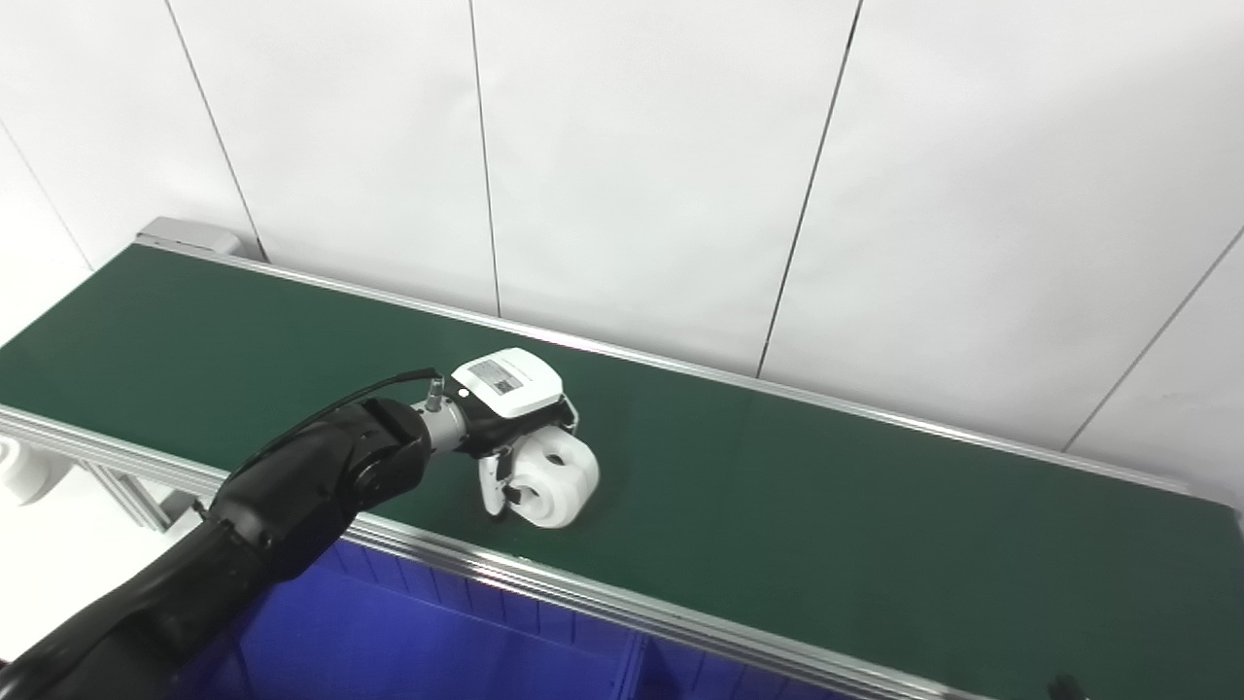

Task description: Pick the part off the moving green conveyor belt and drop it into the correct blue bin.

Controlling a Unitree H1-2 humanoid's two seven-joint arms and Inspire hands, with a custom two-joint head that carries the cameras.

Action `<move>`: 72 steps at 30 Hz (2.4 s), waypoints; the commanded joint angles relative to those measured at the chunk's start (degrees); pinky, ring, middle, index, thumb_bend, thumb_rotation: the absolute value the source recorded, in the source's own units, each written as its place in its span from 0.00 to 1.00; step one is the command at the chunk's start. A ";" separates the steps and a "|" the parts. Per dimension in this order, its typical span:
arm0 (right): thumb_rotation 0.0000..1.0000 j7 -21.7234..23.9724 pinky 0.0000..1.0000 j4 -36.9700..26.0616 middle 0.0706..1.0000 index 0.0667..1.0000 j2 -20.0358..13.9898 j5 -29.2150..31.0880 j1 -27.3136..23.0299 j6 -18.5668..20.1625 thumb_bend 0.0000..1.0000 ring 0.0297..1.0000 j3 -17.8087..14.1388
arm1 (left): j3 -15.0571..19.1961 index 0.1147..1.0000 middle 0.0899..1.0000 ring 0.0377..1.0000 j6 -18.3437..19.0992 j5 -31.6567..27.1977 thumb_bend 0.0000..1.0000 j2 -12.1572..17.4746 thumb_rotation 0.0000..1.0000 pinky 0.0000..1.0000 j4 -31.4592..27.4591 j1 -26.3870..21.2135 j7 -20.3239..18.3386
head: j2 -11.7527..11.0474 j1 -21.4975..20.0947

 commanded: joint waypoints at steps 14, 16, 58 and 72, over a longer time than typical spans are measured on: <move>1.00 1.90 1.00 -7.78 1.00 1.00 -1.94 2.79 0.15 8.18 0.69 0.95 -0.36 | 7.30 0.45 0.39 0.34 7.39 -4.76 0.52 1.88 0.00 0.31 -22.71 8.14 -7.80 | 7.75 2.71; 1.00 1.95 1.00 -9.29 1.00 1.00 -2.12 3.15 0.30 10.00 0.69 0.95 -0.66 | 7.81 0.45 0.40 0.35 8.00 -4.74 0.52 1.57 0.00 0.32 -24.97 9.93 -8.62 | 8.68 3.08; 0.93 3.34 0.90 -16.89 0.97 0.96 -2.78 8.23 -1.64 19.46 0.72 0.89 -2.77 | -2.89 0.89 0.91 0.92 23.76 12.16 1.00 0.66 0.74 0.84 -19.80 15.19 -39.95 | 17.18 5.70; 0.93 2.88 0.90 -18.31 0.97 0.96 -1.41 7.44 -1.60 20.99 0.75 0.89 -2.21 | 5.18 0.84 0.88 0.88 31.45 -0.73 0.96 -0.82 0.67 0.80 -40.01 19.78 -47.80 | 16.99 4.32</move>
